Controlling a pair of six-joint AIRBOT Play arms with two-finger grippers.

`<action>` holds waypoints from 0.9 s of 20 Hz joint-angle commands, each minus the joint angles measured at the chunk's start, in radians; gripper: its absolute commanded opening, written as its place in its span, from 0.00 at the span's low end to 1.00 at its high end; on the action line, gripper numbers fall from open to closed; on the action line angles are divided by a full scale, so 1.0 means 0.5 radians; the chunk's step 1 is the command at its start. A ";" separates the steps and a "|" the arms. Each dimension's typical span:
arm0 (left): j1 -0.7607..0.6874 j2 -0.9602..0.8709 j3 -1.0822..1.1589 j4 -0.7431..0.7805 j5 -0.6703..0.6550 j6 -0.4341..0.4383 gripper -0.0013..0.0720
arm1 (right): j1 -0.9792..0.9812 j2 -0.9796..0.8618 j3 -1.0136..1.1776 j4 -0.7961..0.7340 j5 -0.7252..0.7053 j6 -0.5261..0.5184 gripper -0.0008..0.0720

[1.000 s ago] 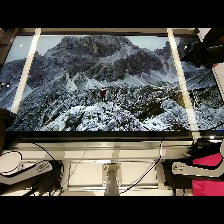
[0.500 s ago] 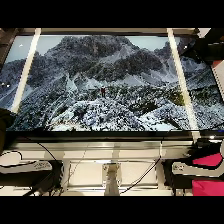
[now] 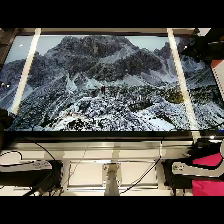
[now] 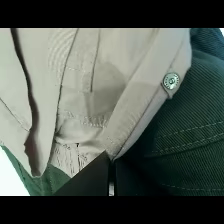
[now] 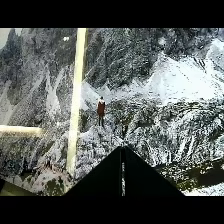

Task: Fold the clothes and pants, and hang the long-sleeved shirts on hangers.

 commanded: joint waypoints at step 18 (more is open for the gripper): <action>-1.274 1.285 0.500 -1.042 0.958 -0.447 0.04 | -0.002 -0.003 -0.001 -0.489 -0.315 0.000 0.03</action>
